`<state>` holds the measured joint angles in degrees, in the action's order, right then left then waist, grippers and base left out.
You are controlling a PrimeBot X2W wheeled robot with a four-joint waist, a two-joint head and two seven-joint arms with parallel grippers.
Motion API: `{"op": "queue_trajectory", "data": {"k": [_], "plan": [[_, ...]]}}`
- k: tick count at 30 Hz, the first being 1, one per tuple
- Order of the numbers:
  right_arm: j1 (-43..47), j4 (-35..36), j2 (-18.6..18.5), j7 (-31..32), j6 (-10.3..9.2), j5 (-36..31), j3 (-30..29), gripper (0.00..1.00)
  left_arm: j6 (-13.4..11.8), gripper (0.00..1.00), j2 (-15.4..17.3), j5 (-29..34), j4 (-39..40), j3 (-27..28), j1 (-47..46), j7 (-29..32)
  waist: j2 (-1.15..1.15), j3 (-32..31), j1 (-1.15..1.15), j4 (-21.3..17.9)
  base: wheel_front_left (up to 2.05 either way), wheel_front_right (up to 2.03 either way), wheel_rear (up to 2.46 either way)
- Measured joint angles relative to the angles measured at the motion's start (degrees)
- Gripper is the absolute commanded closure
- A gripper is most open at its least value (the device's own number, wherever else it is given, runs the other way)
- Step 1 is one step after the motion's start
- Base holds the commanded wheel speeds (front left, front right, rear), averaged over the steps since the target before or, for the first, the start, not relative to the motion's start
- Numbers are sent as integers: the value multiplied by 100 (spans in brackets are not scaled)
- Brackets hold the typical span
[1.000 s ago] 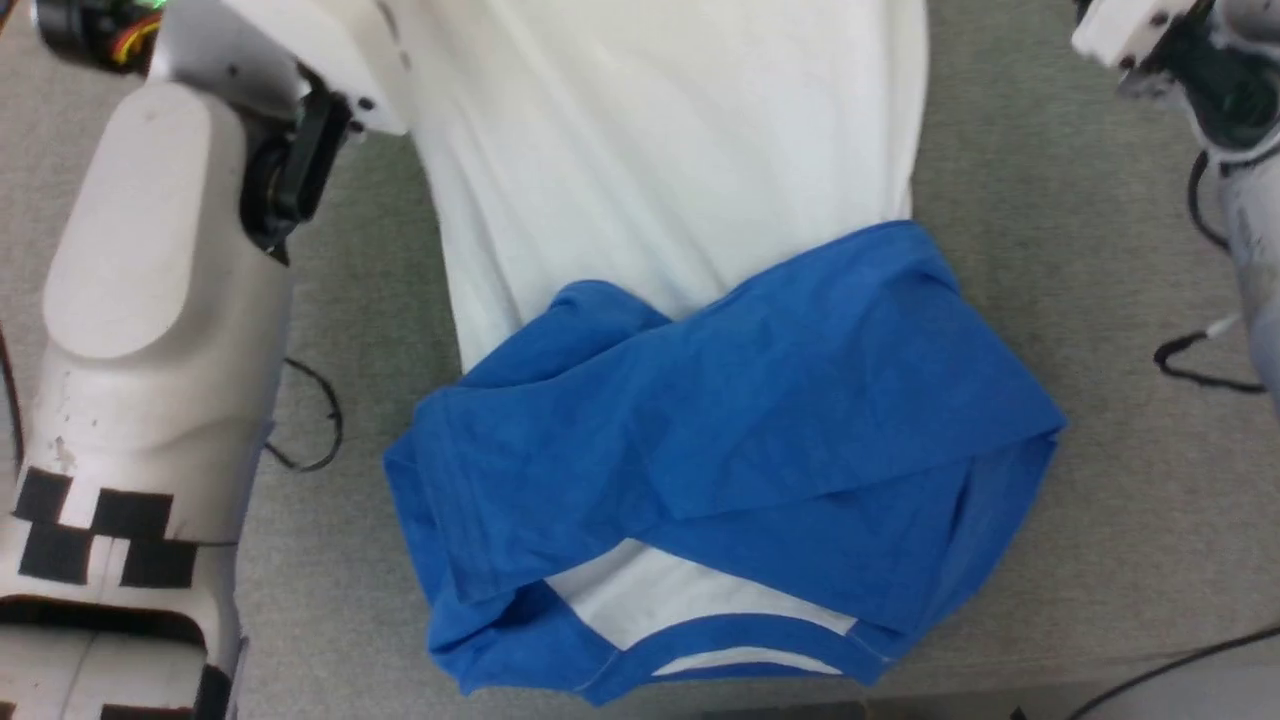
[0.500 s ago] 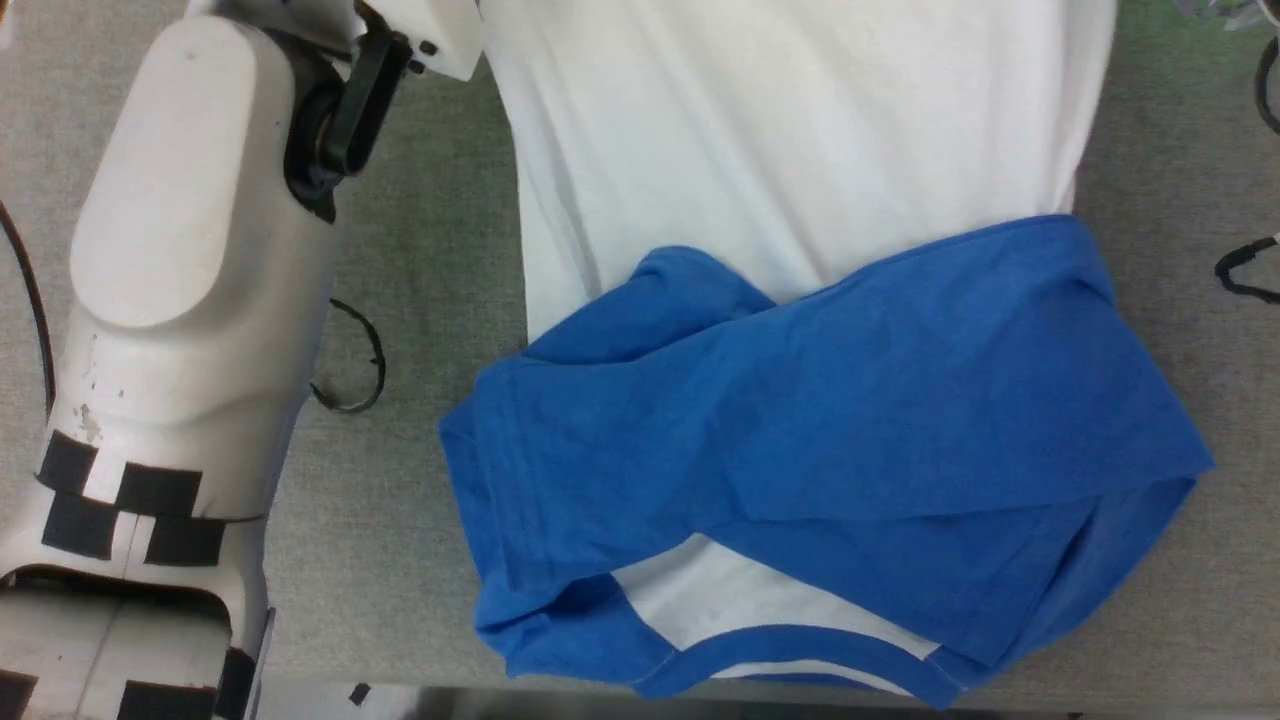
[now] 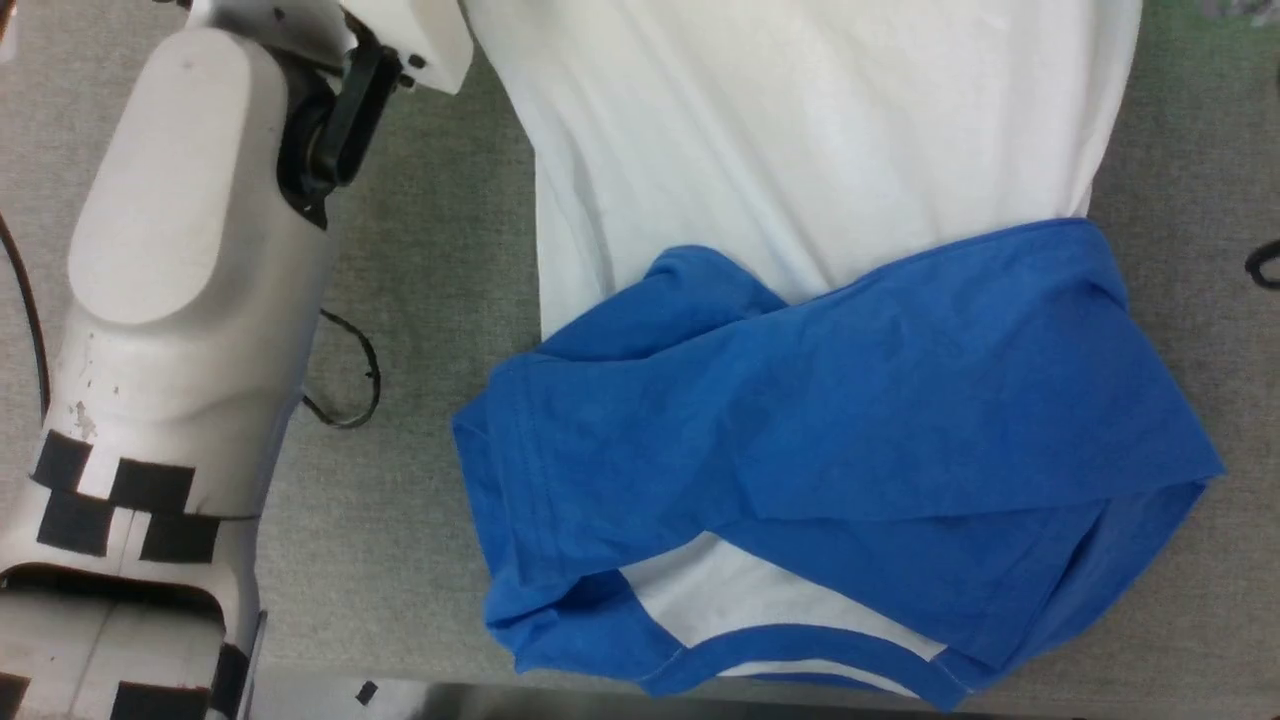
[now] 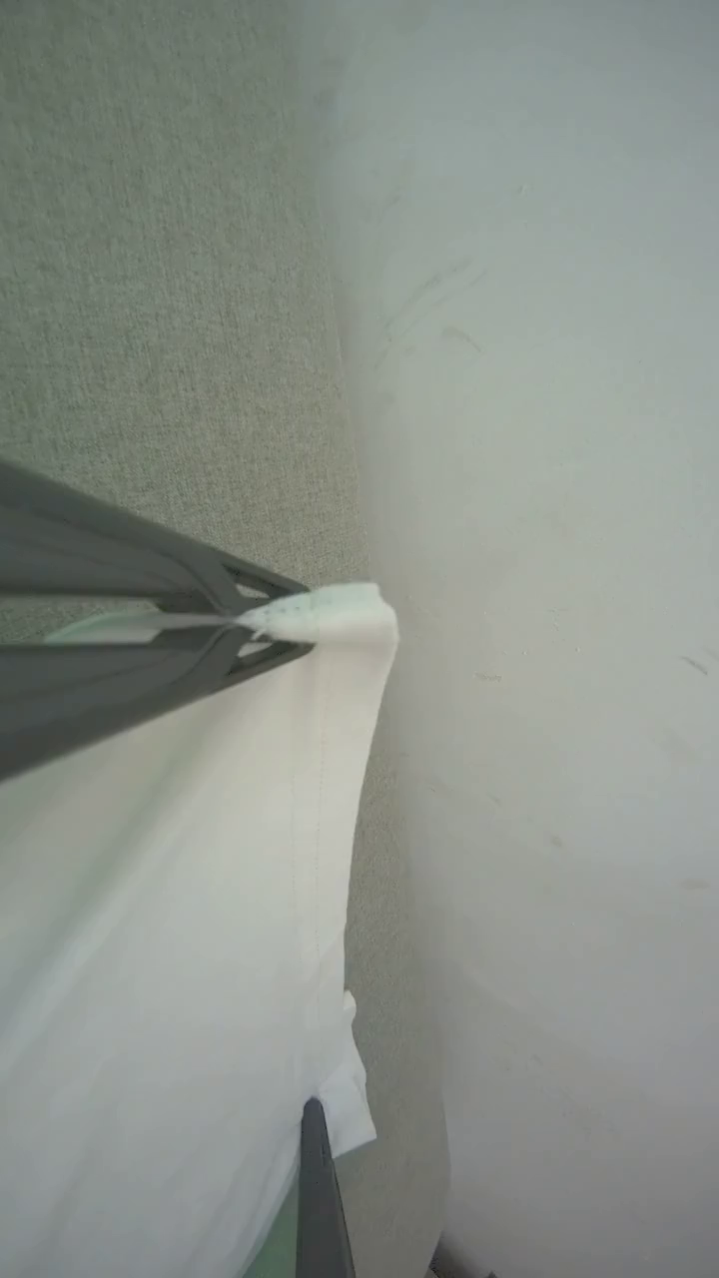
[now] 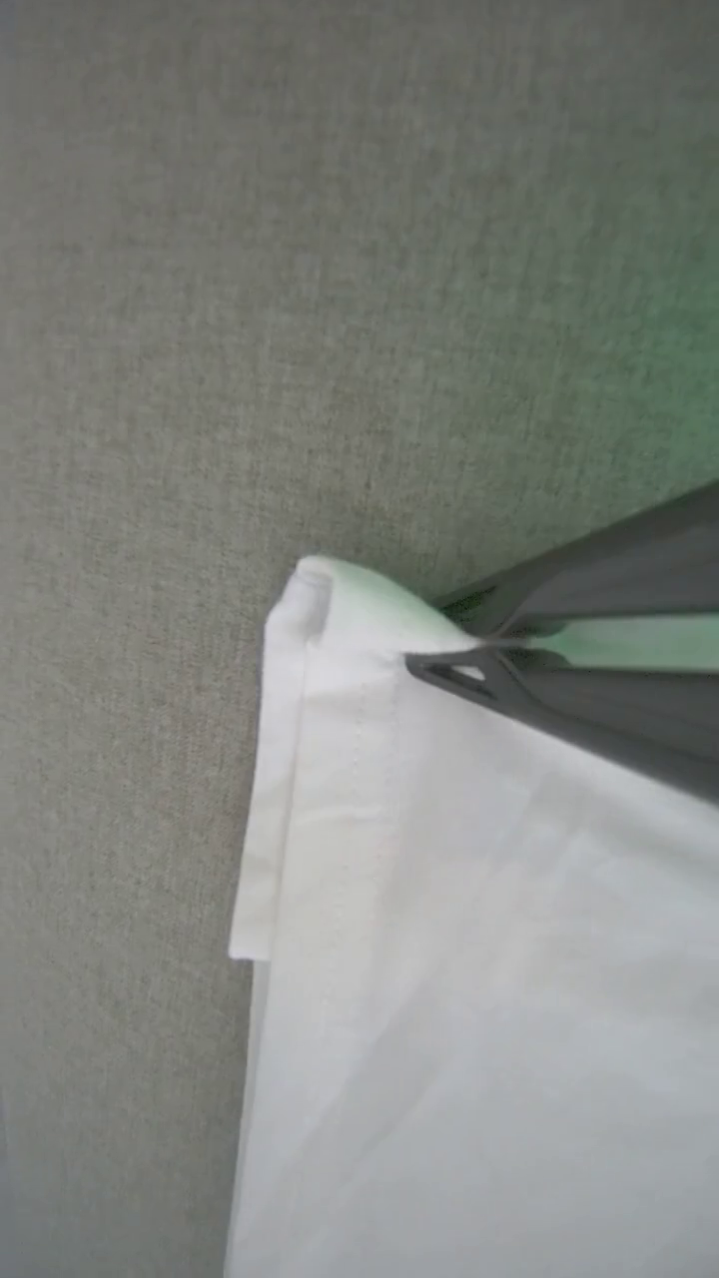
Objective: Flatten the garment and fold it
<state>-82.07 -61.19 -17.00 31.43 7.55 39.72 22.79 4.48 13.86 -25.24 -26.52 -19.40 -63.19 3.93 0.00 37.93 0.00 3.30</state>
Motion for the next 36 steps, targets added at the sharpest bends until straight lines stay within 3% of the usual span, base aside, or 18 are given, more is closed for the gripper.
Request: {"op": "queue_trajectory", "data": {"k": [10,16,20,26,36], "plan": [[200,68,-300,-1835,9,-193,265,100,54,100,138,-7,-738,19,-25,-385,0,-641,0,-109,0,0,0],[375,175,-325,-2391,12,-118,434,100,71,100,169,-16,-1143,46,-136,-683,0,-1197,0,-214,0,0,0],[844,628,-441,-2698,8,11,799,100,102,100,192,-191,-1169,134,135,-864,0,-1598,-1,-289,0,0,0],[2319,1791,-853,-2966,8,377,1374,100,-14,100,258,-495,-568,293,1665,-1059,0,-2205,-2,-379,0,0,0],[5208,3492,-1483,-3131,9,771,1289,100,-811,100,369,-847,1638,422,4968,-835,0,-3023,-3,-524,0,0,0]]}}
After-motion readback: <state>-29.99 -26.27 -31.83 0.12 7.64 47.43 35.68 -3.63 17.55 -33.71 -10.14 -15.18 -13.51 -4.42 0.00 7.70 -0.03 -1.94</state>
